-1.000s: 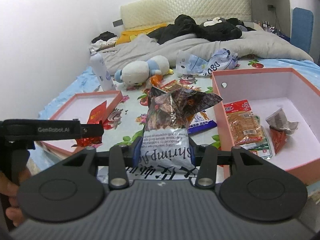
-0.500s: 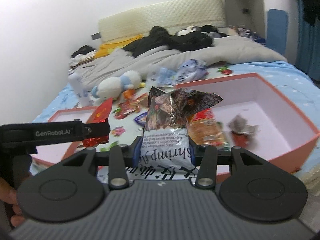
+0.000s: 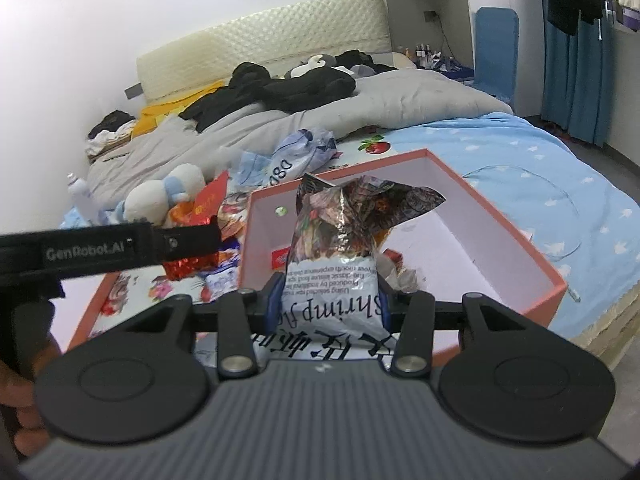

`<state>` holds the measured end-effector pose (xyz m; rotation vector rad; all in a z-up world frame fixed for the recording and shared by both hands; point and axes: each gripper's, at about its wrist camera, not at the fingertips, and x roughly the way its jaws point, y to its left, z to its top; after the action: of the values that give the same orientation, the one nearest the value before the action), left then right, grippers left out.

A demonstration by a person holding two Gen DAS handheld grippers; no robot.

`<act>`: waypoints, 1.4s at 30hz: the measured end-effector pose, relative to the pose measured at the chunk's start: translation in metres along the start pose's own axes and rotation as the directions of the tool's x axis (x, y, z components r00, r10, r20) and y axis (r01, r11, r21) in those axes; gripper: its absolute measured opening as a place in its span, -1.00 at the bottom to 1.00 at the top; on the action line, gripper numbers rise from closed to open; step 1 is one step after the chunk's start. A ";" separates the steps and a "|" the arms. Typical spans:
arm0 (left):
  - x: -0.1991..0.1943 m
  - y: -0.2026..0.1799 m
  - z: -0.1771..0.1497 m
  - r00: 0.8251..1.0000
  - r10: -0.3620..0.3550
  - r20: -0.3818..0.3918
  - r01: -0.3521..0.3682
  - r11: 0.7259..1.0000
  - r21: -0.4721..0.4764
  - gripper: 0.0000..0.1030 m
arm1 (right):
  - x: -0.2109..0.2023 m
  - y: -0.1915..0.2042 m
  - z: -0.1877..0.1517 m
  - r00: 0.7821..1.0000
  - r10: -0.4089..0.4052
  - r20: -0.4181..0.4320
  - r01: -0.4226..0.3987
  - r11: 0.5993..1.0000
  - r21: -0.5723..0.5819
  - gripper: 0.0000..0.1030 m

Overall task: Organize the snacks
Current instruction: 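Drop both packets into the larger pink box by opening both grippers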

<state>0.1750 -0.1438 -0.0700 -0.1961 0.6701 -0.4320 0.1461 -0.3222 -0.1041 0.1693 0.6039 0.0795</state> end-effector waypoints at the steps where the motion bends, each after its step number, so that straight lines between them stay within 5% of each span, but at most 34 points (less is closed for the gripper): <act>1: 0.009 0.000 0.003 1.000 -0.003 -0.010 0.003 1.000 -0.002 0.12 | 0.005 -0.003 0.002 1.000 -0.001 -0.002 0.001 1.000 -0.007 -0.08; 23: 0.171 0.009 0.032 0.981 0.024 -0.195 -0.022 1.000 0.013 0.13 | 0.123 -0.067 0.012 0.983 -0.005 -0.183 0.012 0.999 0.039 -0.05; 26: 0.170 0.010 0.032 0.981 0.010 -0.194 -0.010 1.000 0.001 0.19 | 0.124 -0.070 0.012 0.980 -0.014 -0.197 0.025 0.998 0.052 0.02; 29: 0.161 0.012 0.031 0.984 0.003 -0.178 -0.007 1.000 -0.024 0.54 | 0.117 -0.066 0.012 0.981 -0.025 -0.190 0.032 0.999 0.030 0.42; 42: 0.059 0.006 0.024 0.998 0.018 -0.063 -0.017 1.000 0.013 0.55 | 0.050 -0.030 0.009 0.993 0.025 -0.112 -0.022 0.999 0.027 0.42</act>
<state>0.2332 -0.1638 -0.0860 -0.1651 0.7302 -0.4267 0.1933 -0.3465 -0.1303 0.1976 0.7152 0.1044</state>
